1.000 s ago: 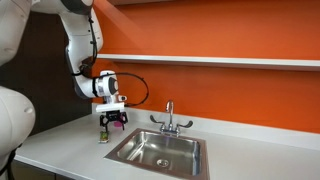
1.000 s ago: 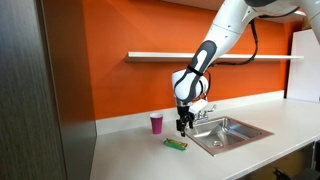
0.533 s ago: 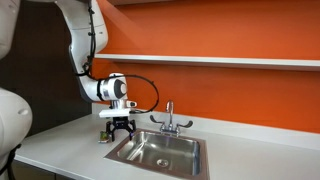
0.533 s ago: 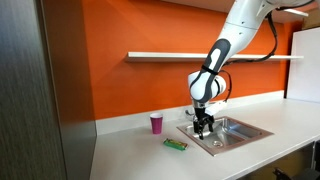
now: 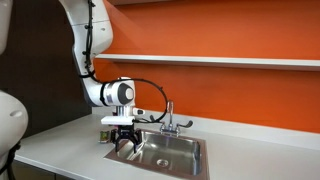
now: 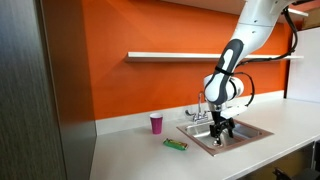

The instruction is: Remove the green packet from the sink

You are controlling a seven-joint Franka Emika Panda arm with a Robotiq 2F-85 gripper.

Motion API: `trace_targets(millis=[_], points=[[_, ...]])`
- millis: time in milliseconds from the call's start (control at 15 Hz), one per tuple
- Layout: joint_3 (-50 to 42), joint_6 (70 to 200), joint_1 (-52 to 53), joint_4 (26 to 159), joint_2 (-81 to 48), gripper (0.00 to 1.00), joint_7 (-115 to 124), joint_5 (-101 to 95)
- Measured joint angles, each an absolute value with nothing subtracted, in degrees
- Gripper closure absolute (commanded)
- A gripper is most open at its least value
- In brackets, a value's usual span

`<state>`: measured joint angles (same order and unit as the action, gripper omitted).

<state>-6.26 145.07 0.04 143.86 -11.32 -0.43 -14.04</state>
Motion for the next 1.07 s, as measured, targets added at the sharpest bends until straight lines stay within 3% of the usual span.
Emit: trace_targets(millis=[1067], points=[[-9.72,145.08,-2.77,149.15,-6.05,0.00,4.12,-13.85]])
